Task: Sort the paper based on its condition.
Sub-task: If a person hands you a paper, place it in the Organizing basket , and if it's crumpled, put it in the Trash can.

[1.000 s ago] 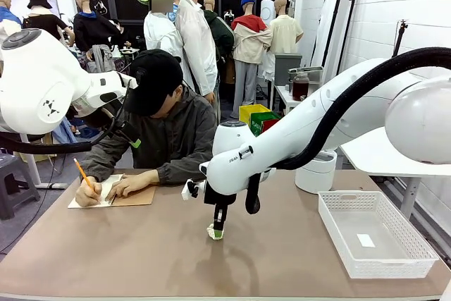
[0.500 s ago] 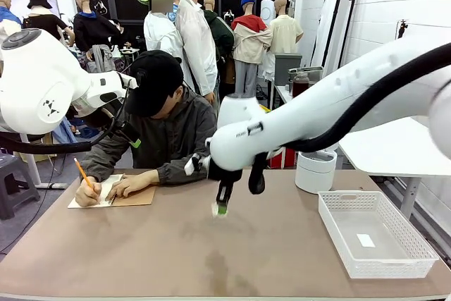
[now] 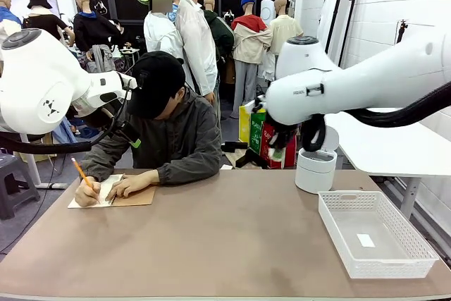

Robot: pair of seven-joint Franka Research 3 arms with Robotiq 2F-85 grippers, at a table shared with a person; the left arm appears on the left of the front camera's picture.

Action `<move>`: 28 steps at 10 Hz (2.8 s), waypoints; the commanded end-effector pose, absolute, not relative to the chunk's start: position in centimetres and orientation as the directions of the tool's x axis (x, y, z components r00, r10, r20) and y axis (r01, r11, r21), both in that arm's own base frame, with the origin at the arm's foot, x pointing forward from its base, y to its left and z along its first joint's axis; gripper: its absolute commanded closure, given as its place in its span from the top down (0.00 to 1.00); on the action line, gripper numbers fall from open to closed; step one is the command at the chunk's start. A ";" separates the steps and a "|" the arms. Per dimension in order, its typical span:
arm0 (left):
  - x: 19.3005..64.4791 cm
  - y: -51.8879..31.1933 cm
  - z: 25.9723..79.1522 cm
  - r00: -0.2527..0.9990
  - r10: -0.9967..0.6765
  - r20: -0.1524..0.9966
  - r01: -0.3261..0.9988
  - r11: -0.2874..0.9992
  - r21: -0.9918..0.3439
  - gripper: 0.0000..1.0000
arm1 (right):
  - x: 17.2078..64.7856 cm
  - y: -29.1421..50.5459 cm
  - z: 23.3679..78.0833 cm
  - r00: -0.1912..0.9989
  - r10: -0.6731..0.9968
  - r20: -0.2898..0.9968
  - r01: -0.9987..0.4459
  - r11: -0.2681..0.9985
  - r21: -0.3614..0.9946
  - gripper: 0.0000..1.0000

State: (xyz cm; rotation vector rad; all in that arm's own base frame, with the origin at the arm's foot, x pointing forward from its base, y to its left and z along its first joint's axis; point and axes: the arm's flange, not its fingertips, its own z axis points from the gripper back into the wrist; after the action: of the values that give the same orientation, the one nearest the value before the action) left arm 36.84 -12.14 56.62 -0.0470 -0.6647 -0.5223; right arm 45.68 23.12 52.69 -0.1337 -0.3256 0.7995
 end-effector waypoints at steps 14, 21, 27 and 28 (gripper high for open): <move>36.8 -12.0 56.7 0.668 -0.446 0.596 0.476 0.871 0.119 1.00 | 52.8 17.1 49.2 0.893 0.298 0.337 -0.174 0.919 -0.353 0.00; 36.8 -12.0 56.7 0.668 -0.446 0.596 0.476 0.871 0.119 1.00 | 59.4 14.8 48.5 0.901 0.301 0.311 -0.140 0.882 -0.450 0.00; 36.8 -12.0 56.7 0.668 -0.446 0.596 0.476 0.871 0.119 1.00 | 62.1 14.0 46.6 0.905 0.331 0.267 -0.169 0.856 -0.489 0.00; 36.8 -12.0 56.7 0.668 -0.446 0.596 0.476 0.871 0.119 1.00 | 62.3 13.9 46.2 0.907 0.337 0.254 -0.181 0.855 -0.487 0.00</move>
State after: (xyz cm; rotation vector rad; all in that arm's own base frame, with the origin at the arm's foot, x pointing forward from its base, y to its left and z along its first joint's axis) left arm 36.84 -12.16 56.61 -0.0469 -0.6644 -0.5227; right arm 61.53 13.74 46.08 -0.4354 -0.3521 0.2609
